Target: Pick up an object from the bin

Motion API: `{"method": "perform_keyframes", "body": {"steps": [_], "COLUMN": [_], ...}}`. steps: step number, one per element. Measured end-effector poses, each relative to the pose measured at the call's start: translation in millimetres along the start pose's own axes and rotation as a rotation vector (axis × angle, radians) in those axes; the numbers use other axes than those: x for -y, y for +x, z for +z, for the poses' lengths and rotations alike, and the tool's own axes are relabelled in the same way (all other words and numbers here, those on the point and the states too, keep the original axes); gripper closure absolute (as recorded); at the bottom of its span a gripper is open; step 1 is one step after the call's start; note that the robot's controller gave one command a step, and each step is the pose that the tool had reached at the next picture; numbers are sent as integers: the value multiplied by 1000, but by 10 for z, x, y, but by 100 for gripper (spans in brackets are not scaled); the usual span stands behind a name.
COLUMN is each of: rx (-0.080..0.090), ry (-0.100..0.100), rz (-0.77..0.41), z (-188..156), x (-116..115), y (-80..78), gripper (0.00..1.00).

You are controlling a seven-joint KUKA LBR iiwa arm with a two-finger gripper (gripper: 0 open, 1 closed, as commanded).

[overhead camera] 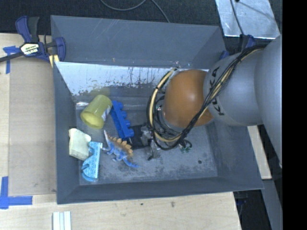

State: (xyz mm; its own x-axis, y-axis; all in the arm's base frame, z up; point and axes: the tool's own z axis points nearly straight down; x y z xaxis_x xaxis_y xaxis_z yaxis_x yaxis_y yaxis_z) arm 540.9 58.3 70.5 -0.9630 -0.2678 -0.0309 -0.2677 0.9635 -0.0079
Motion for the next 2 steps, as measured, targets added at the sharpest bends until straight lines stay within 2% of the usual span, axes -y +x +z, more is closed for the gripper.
{"method": "perform_keyframes", "body": {"steps": [1,2], "rx": [0,-6], "ry": [0,-2], "rz": [0,-20], "z": [0,-448], "x": [0,-9], "y": [0,51], "gripper": [100,100]}}
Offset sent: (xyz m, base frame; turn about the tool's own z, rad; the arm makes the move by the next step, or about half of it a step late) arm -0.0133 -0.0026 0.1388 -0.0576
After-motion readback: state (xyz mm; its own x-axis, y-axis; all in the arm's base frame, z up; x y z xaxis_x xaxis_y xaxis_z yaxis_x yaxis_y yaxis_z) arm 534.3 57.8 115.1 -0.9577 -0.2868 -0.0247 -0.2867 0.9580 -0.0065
